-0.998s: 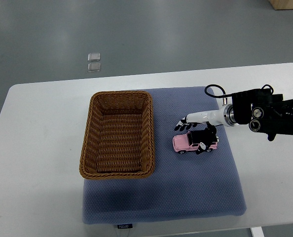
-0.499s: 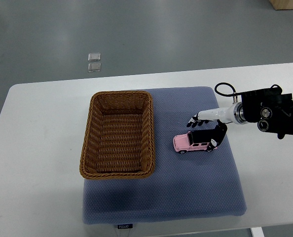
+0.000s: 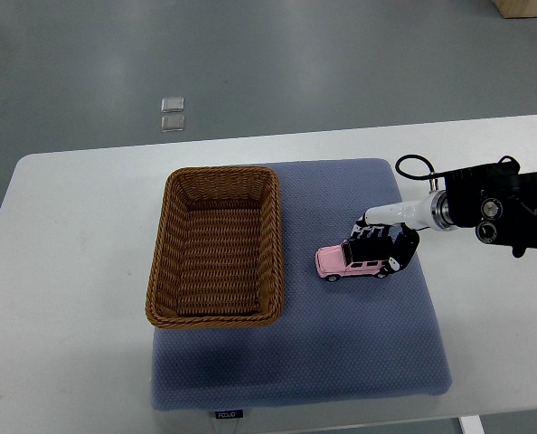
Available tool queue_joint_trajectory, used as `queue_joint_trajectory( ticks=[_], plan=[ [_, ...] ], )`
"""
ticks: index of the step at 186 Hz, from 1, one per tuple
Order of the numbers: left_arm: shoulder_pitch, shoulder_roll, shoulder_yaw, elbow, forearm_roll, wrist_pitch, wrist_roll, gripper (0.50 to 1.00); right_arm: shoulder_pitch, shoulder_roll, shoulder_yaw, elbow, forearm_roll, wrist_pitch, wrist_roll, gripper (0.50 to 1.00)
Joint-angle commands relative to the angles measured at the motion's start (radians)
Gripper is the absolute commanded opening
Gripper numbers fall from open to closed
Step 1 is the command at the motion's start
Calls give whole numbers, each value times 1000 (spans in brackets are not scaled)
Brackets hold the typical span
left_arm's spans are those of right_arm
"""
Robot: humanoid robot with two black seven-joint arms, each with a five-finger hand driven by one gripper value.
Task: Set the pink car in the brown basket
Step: 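Lift the pink car and carry it over the brown basket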
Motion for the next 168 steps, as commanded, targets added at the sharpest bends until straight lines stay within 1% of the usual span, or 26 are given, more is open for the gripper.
queue_joint_trajectory(
  ticks=[1, 4, 5, 6, 9, 10, 11, 12, 17, 18, 21, 23, 24, 25, 35, 45, 102, 137, 168],
  plan=[
    [0, 0, 0, 0, -1, 0, 0, 1000, 2, -1, 1, 10, 1, 3, 2, 740],
    [0, 0, 0, 0, -1, 0, 0, 1000, 4, -1, 1, 11, 1, 3, 2, 711],
    [0, 0, 0, 0, -1, 0, 0, 1000, 4, -1, 1, 11, 1, 3, 2, 711],
    [0, 0, 0, 0, -1, 0, 0, 1000, 4, -3, 1, 13, 1, 5, 2, 695],
    [0, 0, 0, 0, -1, 0, 0, 1000, 4, -3, 1, 14, 1, 7, 2, 680],
    [0, 0, 0, 0, -1, 0, 0, 1000, 4, -3, 1, 16, 1, 8, 2, 666],
    [0, 0, 0, 0, -1, 0, 0, 1000, 4, -3, 1, 16, 1, 8, 2, 666],
    [0, 0, 0, 0, 1, 0, 0, 1000, 5, -3, 1, 14, 1, 10, 2, 650],
    [0, 0, 0, 0, -1, 0, 0, 1000, 5, -5, 1, 16, 1, 14, 2, 625],
    [0, 0, 0, 0, -1, 0, 0, 1000, 5, -5, 3, 14, 1, 17, 4, 609],
    [0, 0, 0, 0, 1, 0, 0, 1000, 5, -5, 3, 14, 1, 19, 4, 594],
    [0, 0, 0, 0, -1, 0, 0, 1000, 5, -6, 4, 14, 1, 23, 4, 564],
    [0, 0, 0, 0, -1, 0, 0, 1000, 5, -6, 4, 14, 1, 23, 4, 564],
    [1, 0, 0, 0, 1, 0, 0, 1000, 5, -6, 6, 14, 1, 25, 4, 550],
    [0, 0, 0, 0, -1, 0, 0, 1000, 7, -15, 9, 14, 3, 26, 4, 511],
    [0, 0, 0, 0, -1, 0, 0, 1000, 8, -24, 12, 14, 4, 28, 5, 500],
    [1, 0, 0, 0, 1, 0, 0, 1000, 79, -61, 35, 11, 15, 42, 13, 500],
    [1, 0, 0, 0, -1, 0, 0, 1000, 129, -60, 40, -4, 18, 43, 13, 500],
    [1, 0, 0, 0, 1, 0, 0, 1000, 162, -38, 107, -30, 79, 48, 13, 500]
  ],
)
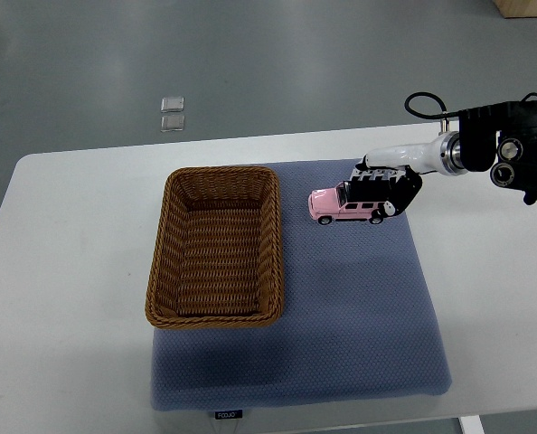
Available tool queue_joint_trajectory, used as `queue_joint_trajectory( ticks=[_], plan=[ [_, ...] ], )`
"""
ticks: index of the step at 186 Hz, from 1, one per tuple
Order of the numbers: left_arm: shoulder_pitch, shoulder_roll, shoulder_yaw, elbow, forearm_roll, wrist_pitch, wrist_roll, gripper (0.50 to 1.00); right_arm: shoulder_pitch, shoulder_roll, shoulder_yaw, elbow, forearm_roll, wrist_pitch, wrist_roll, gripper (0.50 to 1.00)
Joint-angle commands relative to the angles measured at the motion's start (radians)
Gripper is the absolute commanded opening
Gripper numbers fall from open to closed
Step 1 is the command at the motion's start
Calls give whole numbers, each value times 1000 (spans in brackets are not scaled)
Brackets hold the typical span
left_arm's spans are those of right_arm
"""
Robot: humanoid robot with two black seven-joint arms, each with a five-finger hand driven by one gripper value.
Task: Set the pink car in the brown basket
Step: 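Lift the pink car and carry it over the brown basket, then lower the car into the basket and open the right hand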
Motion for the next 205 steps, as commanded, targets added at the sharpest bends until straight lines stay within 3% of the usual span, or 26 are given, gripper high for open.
queue_joint_trajectory(
  ticks=[1, 44, 109, 205],
  plan=[
    [1, 0, 0, 0, 1, 0, 0, 1000, 16, 12, 34, -14, 34, 1, 0, 500],
    [0, 0, 0, 0, 1, 0, 0, 1000, 67, 155, 37, -73, 48, 0, 0, 500],
    [0, 0, 0, 0, -1, 0, 0, 1000, 7, 417, 75, -254, 48, -2, 0, 500],
    [0, 0, 0, 0, 1, 0, 0, 1000, -79, 563, 75, -341, 34, -17, -5, 509]
  ],
)
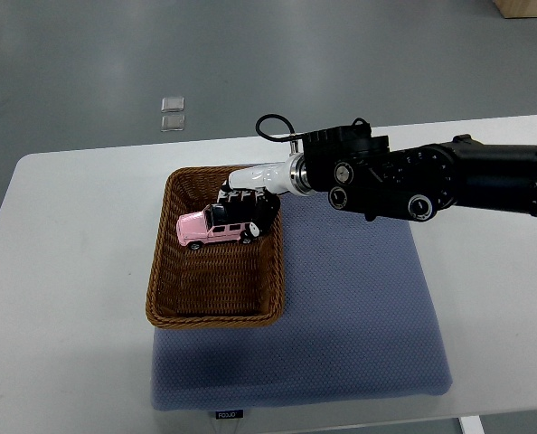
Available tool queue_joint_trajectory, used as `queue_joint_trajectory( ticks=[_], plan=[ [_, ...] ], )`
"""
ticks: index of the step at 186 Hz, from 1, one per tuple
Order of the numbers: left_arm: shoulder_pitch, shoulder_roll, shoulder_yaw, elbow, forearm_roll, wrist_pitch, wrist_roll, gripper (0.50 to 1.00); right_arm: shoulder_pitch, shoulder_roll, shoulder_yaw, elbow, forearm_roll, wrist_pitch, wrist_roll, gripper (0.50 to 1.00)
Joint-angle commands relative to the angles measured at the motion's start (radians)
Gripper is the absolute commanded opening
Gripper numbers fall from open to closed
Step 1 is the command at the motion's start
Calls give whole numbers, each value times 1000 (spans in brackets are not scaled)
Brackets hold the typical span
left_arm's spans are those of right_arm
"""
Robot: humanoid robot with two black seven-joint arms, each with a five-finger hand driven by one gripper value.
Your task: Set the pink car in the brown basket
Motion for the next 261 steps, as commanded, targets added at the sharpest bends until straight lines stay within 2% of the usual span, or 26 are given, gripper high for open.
queue_joint_trajectory(
  ticks=[1, 20, 45, 60, 85, 111, 131, 146, 202, 261],
  plan=[
    [0, 0, 0, 0, 1, 0, 0, 1000, -18, 23, -2, -15, -4, -2, -2, 511],
    [0, 0, 0, 0, 1, 0, 0, 1000, -30, 29, -2, -32, -4, -5, -2, 539],
    [0, 0, 0, 0, 1, 0, 0, 1000, -32, 39, -2, -48, -6, -3, -2, 639],
    [0, 0, 0, 0, 1, 0, 0, 1000, -32, 39, -2, -52, -6, -5, 0, 658],
    [0, 0, 0, 0, 1, 0, 0, 1000, -32, 38, 1, -52, -4, -5, 2, 797],
    [0, 0, 0, 0, 1, 0, 0, 1000, -30, 36, 3, -52, -3, -5, 3, 860],
    [0, 0, 0, 0, 1, 0, 0, 1000, -24, 33, 4, -52, 2, -3, 3, 862],
    [0, 0, 0, 0, -1, 0, 0, 1000, -18, 32, 6, -52, 8, -3, 3, 893],
    [0, 0, 0, 0, 1, 0, 0, 1000, -13, -50, 173, -53, 14, 0, 6, 895],
    [0, 0, 0, 0, 1, 0, 0, 1000, -294, -140, 555, -76, 14, -5, 28, 895]
  ],
)
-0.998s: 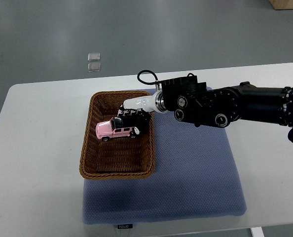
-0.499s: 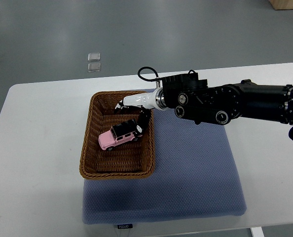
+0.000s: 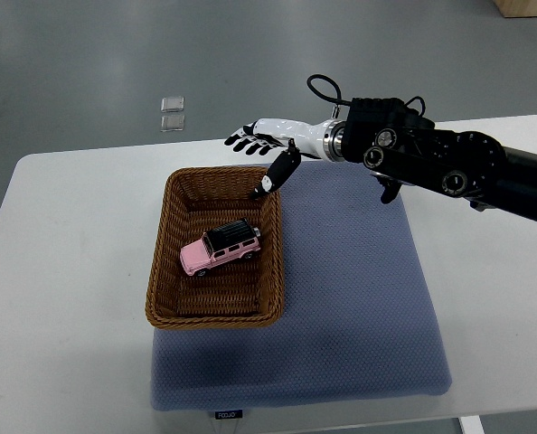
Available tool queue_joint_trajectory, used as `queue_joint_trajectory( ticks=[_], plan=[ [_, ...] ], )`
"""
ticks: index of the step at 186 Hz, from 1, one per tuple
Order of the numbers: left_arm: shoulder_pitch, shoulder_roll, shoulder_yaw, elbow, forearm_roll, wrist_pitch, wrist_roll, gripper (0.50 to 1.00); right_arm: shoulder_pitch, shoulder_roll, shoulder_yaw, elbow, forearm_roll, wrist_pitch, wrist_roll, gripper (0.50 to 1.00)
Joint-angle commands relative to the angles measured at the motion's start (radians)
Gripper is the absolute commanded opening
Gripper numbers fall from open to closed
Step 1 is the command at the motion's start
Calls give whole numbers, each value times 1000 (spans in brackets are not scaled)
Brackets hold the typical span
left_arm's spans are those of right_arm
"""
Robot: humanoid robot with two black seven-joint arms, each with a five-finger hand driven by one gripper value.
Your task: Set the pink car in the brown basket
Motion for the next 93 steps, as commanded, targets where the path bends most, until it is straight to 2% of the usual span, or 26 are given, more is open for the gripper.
queue_joint_trajectory(
  ticks=[1, 26, 52, 74, 93],
  plan=[
    [0, 0, 0, 0, 0, 0, 0, 1000, -95, -23, 141, -17, 0, -1, 7, 895],
    [0, 0, 0, 0, 1, 0, 0, 1000, -201, -28, 324, -48, 14, -1, 30, 895],
    [2, 0, 0, 0, 0, 0, 0, 1000, -306, -17, 501, -80, 98, -3, 99, 895],
    [0, 0, 0, 0, 0, 0, 0, 1000, -368, -9, 597, -123, 189, -3, 145, 895],
    [2, 0, 0, 0, 0, 0, 0, 1000, -395, 6, 646, -178, 271, -12, 161, 895]
  ],
)
